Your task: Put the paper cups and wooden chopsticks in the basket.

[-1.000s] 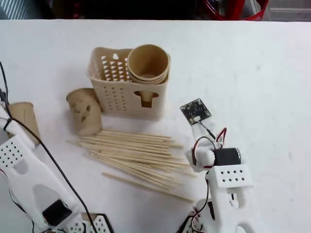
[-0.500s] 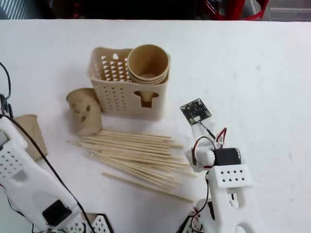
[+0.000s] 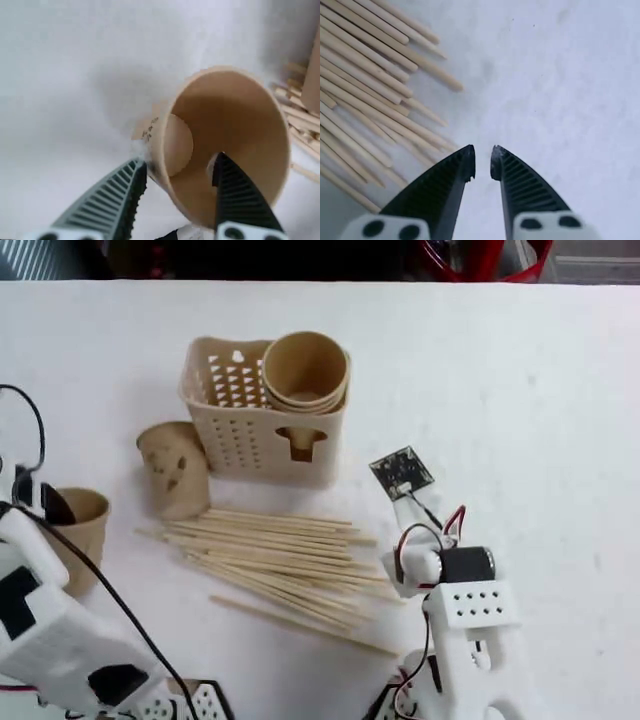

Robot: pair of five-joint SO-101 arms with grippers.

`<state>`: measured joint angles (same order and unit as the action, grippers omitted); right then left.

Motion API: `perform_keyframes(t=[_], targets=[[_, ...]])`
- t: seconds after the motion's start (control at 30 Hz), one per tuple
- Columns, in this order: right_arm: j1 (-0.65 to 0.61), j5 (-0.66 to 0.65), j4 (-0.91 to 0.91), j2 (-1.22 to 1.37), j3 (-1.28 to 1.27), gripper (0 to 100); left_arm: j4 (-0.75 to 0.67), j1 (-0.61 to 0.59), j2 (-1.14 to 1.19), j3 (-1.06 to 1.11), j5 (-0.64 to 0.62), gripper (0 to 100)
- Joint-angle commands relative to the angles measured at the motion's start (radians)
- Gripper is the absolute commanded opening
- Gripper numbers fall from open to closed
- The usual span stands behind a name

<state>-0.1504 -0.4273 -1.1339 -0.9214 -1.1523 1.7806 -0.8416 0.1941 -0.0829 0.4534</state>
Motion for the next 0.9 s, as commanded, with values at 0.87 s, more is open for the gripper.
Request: perform_keyframes(t=[0.87], targets=[[0.067, 0.038, 0.104, -0.021, -0.063, 1.7, 0.005, -0.036, -0.364, -0.473, 0.100, 2]])
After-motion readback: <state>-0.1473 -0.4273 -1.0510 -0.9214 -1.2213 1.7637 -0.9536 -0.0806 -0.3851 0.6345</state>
